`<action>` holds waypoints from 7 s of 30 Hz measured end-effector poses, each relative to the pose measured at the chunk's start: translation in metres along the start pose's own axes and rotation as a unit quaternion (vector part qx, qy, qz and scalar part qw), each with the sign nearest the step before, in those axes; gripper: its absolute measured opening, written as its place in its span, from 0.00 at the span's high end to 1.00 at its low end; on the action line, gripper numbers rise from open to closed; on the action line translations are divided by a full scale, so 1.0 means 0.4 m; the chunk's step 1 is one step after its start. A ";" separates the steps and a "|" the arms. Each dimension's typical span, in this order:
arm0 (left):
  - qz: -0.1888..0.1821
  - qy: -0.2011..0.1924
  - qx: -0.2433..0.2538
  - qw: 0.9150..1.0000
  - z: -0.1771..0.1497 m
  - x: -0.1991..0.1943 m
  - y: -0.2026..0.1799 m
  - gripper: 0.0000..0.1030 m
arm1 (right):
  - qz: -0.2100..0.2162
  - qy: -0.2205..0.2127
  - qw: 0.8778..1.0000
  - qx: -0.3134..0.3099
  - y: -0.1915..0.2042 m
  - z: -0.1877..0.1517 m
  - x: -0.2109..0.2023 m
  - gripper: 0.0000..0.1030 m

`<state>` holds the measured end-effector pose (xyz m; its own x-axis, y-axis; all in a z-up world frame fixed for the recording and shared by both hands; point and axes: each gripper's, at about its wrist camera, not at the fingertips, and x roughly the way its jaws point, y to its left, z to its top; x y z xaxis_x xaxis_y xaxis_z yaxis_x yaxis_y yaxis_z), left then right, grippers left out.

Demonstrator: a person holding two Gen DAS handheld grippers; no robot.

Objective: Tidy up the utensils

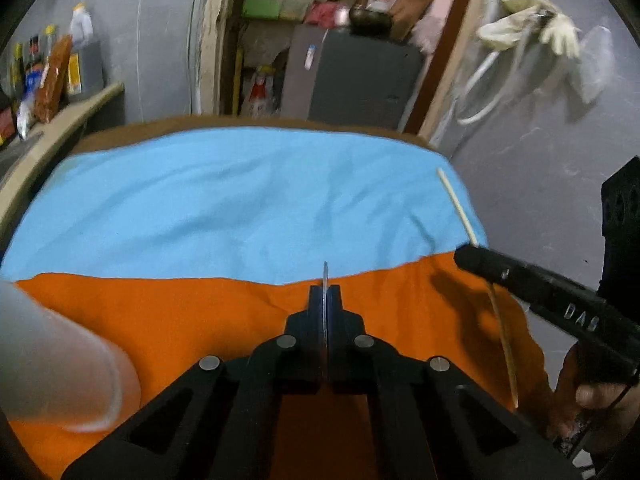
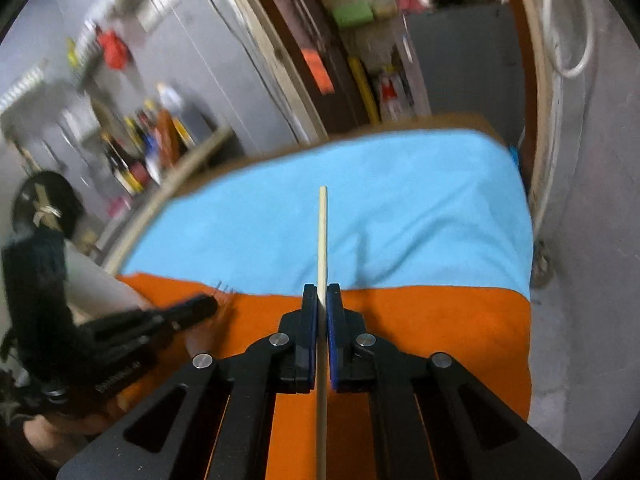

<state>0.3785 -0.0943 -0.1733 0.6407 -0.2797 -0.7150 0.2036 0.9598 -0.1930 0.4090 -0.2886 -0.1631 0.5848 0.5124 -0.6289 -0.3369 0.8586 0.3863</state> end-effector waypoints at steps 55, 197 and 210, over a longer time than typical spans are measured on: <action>0.112 -0.267 -0.055 0.956 0.072 -0.748 0.334 1.00 | 0.205 -0.328 0.919 -0.073 0.611 0.127 -0.150 0.97; 0.120 -0.252 -0.018 0.960 -0.377 -0.945 0.008 0.06 | -0.117 -0.204 0.966 -0.104 0.608 -0.378 -0.701 0.00; 0.120 -0.252 -0.018 0.960 -0.377 -0.945 0.009 0.06 | -0.116 -0.202 0.967 -0.100 0.604 -0.371 -0.696 0.00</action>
<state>0.0255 0.0182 -0.0049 0.9448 -0.0160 -0.3272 -0.0149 0.9957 -0.0918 0.0552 -0.2216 0.0052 0.8889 0.2926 -0.3525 -0.2743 0.9562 0.1020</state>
